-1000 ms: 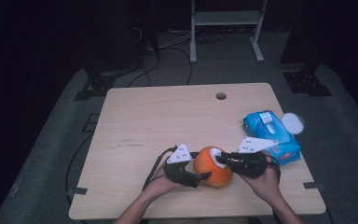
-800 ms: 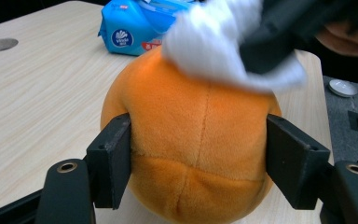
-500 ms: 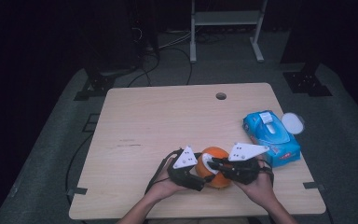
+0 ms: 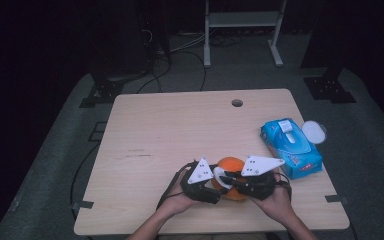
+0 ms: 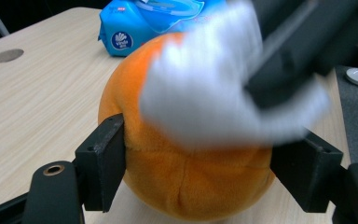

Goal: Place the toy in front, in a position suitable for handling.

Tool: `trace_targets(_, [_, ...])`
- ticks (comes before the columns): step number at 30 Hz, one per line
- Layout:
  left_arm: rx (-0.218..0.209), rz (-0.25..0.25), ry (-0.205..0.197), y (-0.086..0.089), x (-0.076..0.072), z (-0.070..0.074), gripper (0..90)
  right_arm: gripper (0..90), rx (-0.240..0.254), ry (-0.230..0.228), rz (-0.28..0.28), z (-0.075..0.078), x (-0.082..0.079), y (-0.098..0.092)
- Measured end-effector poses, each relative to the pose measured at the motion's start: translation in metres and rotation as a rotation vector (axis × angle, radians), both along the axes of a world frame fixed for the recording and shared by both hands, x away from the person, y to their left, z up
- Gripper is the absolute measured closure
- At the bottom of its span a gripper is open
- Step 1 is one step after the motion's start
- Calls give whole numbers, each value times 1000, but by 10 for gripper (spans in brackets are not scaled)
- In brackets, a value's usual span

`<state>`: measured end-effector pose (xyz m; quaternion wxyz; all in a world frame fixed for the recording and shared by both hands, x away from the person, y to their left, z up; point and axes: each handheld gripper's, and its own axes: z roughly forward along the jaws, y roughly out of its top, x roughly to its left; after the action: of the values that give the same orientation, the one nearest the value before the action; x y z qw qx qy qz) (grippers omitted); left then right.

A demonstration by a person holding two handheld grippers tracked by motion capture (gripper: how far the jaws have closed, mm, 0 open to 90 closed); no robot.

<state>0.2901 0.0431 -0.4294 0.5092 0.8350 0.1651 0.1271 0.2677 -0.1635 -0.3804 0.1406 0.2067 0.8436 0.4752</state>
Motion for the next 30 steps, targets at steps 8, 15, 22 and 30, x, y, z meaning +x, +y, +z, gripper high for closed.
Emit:
trace_targets(8, [-5,-10,39,8,6,-4,221,815,14,22,-151,-2,18,-39])
trace_targets(15, [-48,-15,98,14,11,0,118,815,11,40,-91,-7,16,-31])
trace_targets(22, [-1,-32,55,22,14,-6,223,814,-20,43,-97,-9,17,-26])
trace_targets(30, [-59,-42,88,30,20,-4,106,813,-43,108,-129,-22,26,-34])
